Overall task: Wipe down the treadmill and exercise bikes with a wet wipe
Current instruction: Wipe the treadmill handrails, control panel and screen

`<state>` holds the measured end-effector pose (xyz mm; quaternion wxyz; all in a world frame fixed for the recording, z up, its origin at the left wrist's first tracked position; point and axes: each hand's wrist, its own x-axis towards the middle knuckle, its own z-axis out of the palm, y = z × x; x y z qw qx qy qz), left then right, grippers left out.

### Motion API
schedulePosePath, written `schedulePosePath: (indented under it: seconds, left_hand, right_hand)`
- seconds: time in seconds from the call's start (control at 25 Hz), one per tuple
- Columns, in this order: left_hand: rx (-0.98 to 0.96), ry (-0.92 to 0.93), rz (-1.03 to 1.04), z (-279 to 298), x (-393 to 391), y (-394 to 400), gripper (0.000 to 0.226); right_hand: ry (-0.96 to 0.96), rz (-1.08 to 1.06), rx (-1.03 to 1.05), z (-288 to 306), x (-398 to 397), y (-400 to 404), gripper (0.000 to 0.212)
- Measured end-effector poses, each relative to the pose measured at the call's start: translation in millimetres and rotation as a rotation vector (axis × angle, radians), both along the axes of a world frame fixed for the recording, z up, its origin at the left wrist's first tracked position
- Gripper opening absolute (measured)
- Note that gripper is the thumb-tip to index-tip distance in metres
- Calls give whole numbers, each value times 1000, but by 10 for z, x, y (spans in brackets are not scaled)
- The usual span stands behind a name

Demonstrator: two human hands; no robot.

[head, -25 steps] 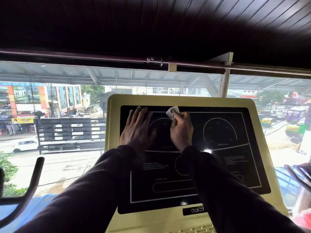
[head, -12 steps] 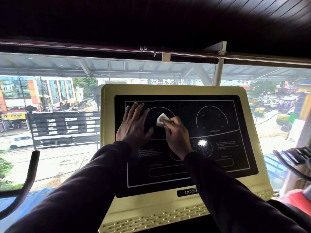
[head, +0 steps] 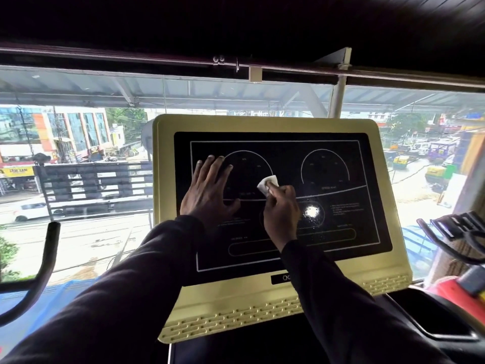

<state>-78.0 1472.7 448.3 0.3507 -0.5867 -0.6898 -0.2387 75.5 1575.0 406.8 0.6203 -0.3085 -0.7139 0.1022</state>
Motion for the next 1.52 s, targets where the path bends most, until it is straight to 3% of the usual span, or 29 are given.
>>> schedulePosePath:
  seconds: [0.16,0.28,0.44,0.6,0.76,0.92,1.08,1.24,1.4,1.52]
  left_hand:
    - [14,-5,-28,-29,14,-18,85]
    - [12,3,-39,-61,6,-21,82]
    - [60,-58,-116,-73,26,-60,78]
    - [23,-63,-105,-180,85,-133,69]
    - [-23,-8,4,-334,170,-150,67]
    - [-31,-6,42,-352,202,-156,65]
    - [-55,-6,55,-386,222,-182,67]
    - [-49,-6,59,-435,254,-200,69]
    - [-77,-2,53,-465,275,-223,73]
    - [-117,7,55,-518,315,-253,78]
  right_hand:
    - [-198,118,180,-166,87,-52,31]
    - [-17,15,-9,-154,113,-40,31]
    - [-141,113,35,-294,168,-227,30]
    - [-5,107,-194,-179,234,-208,16]
    - [-237,189,55,-416,211,-442,14]
    - [-62,8,-181,-422,235,-418,18]
    - [-254,198,29,-657,257,-584,22]
    - [-103,38,-219,-678,283,-601,23]
    - [-305,230,19,-918,335,-788,26]
    - [-123,80,-169,-947,406,-732,24]
